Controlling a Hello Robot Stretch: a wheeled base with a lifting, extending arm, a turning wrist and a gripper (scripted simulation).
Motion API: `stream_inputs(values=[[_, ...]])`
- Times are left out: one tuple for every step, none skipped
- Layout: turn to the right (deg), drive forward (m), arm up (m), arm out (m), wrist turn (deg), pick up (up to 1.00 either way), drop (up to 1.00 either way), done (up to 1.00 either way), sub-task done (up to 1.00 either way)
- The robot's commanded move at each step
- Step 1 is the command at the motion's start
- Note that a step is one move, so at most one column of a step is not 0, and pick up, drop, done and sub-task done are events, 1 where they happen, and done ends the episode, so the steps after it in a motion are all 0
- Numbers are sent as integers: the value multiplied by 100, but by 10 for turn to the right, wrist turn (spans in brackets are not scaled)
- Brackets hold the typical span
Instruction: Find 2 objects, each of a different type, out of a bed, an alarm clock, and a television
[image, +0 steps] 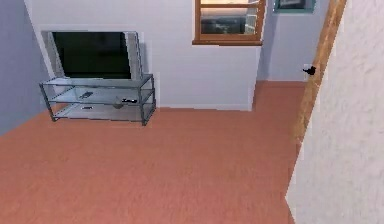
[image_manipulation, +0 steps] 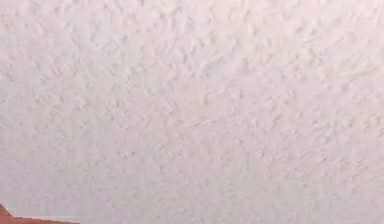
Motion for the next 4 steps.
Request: stream_inputs(values=[[-30,0,0,0,0,0,0,0,0],[0,100,0,0,0,0,0,0,0],[0,100,0,0,0,0,0,0,0],[-210,0,0,0,0,0,0,0,0]])
